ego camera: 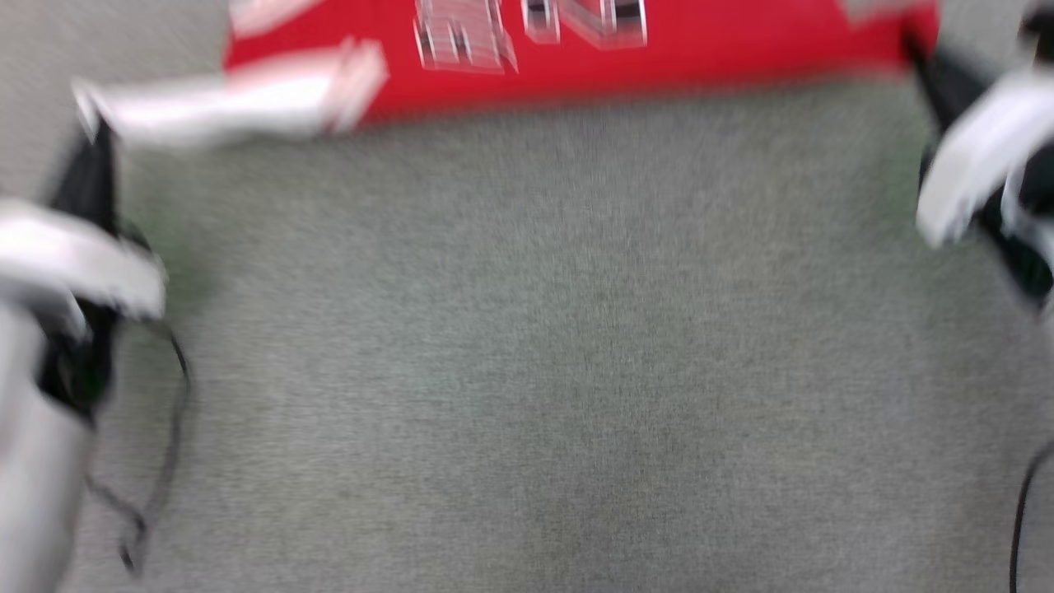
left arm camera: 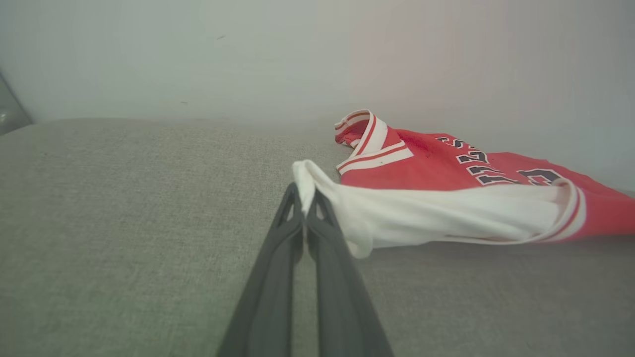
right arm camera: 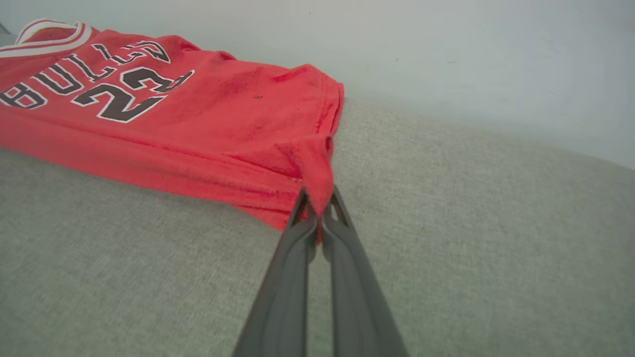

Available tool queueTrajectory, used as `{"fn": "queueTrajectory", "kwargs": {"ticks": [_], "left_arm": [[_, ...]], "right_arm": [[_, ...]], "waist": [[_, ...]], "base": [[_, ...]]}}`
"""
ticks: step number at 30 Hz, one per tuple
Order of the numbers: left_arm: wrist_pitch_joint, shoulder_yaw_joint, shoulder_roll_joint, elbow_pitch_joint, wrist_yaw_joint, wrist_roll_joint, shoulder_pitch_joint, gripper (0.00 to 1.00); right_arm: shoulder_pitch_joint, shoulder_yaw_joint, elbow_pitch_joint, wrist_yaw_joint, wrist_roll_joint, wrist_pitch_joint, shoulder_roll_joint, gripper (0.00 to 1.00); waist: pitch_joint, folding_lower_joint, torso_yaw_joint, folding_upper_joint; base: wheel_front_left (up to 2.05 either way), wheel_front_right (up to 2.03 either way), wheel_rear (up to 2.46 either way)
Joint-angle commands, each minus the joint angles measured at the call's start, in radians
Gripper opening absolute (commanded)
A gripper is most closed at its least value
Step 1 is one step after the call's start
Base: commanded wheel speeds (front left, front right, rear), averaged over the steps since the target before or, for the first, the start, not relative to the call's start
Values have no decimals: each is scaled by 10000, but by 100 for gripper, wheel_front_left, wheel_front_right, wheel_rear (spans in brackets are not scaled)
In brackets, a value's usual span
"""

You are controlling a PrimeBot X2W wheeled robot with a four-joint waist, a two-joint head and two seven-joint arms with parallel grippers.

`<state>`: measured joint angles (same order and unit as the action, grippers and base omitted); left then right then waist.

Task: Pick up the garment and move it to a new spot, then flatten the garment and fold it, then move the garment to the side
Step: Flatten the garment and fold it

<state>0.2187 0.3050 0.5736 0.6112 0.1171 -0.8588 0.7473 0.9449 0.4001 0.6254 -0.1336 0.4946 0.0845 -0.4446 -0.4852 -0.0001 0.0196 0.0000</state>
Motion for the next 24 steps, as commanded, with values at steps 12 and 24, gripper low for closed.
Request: {"fn": "queueTrajectory", "kwargs": {"ticks": [12,24], "left_arm": [[-520,-741,507,-4422,-2717,-1086,-6818,0],[-1325,-879,699,-7611,-4361,-1627,-10140,0]], "right_arm": [[-6700,-2615,-3431,83,-520,2212,184,0],[-11320,-4819,-7448,40,-1410,5006,2304,0]], "waist": [[3043,1,-221,0],[4234,1,-163,0]], "base": [[0,0,0],[0,0,0]]}}
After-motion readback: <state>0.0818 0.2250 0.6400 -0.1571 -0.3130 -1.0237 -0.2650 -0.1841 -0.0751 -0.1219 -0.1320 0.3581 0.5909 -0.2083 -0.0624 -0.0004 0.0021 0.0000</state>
